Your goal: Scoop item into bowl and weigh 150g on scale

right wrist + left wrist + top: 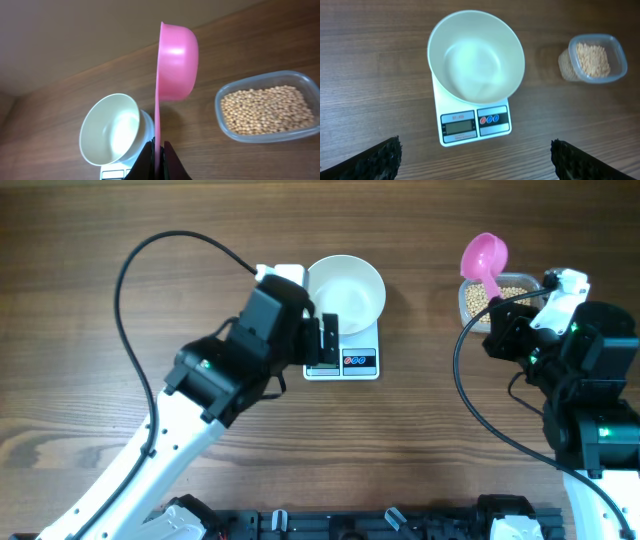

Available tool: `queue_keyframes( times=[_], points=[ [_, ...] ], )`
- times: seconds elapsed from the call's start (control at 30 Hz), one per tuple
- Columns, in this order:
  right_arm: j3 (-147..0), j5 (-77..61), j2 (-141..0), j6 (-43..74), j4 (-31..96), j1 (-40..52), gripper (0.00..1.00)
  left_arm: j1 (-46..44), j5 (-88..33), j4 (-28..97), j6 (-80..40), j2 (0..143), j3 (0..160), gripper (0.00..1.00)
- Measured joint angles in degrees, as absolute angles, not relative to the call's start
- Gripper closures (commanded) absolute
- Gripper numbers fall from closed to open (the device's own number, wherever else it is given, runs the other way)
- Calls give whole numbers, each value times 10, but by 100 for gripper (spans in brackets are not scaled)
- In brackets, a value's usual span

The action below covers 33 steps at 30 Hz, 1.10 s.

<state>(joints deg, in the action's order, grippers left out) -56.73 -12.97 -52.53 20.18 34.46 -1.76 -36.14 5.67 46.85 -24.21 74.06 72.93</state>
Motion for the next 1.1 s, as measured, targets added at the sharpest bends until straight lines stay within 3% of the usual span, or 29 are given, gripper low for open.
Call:
queue_keyframes(
  times=[0.1,0.17,0.2,0.23,0.3,0.33,0.67,1.1],
  points=[
    [-567,-130,-525,194,345,-20,96,-389,76,491,-243,744,729,1],
    [-567,-130,-525,192,345,-20,96,-400,80,496,-246,750,728,9],
    [-567,-129,-525,191,345,-20,96,-408,85,495,-252,755,725,19],
    [-567,-127,-525,191,345,-20,96,-414,91,495,-260,761,719,36],
    [-567,-122,-525,191,345,-20,96,-429,103,495,-276,775,705,84],
    [-567,-120,-525,191,345,-20,96,-434,107,495,-283,780,699,94],
    [-567,-102,-526,166,336,-20,96,-484,113,401,-354,847,641,96],
    [-567,-100,-575,120,335,-20,96,-484,107,293,-385,986,632,96]
  ],
)
